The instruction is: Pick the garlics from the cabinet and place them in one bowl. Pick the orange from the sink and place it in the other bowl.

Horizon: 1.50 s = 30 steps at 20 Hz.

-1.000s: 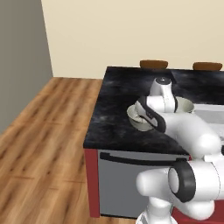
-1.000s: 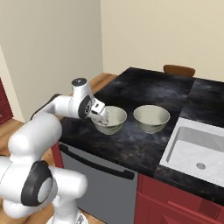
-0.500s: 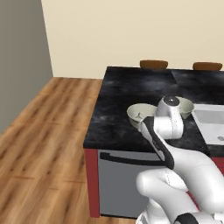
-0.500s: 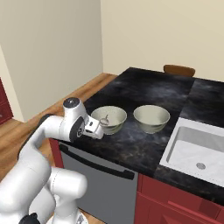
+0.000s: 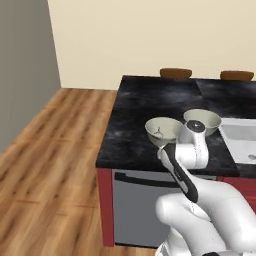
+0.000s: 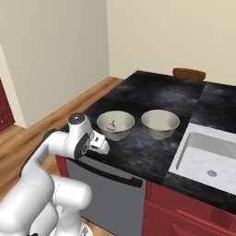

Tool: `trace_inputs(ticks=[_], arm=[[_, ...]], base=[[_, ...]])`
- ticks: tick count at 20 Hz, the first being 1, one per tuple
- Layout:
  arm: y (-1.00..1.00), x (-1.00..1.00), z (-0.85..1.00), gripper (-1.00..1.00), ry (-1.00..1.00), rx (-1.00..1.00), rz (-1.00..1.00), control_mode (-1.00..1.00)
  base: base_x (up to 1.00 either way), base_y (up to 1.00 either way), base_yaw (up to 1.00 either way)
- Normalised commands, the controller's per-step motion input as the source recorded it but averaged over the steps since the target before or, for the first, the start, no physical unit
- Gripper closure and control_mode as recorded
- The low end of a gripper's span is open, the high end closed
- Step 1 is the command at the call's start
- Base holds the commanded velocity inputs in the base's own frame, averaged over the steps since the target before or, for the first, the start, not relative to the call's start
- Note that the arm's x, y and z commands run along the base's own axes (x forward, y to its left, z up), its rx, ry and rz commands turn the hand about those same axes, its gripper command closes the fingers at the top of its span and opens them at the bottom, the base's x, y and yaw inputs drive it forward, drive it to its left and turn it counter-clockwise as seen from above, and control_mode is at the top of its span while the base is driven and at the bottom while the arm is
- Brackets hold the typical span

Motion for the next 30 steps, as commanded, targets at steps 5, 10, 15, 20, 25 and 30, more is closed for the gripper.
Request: trace_inputs(ticks=[5,10,15,20,25,30], arm=[[0.00,0.00,0.00,-1.00,0.00,0.00,0.00,1.00],[0.00,0.00,0.00,-1.00,0.00,0.00,0.00,1.00],[0.00,0.00,0.00,-1.00,0.00,0.00,0.00,1.00],[0.00,0.00,0.00,-1.00,0.00,0.00,0.00,1.00],[0.00,0.00,0.00,-1.00,0.00,0.00,0.00,1.00],[0.00,0.00,0.00,-1.00,0.00,0.00,0.00,1.00]], base=[[-0.82,0.32,0.13],[-0.36,0.16,0.30],[0.00,0.00,0.50],[0.00,0.04,0.57],[-0.08,0.07,0.60],[-0.24,0.04,0.63]])
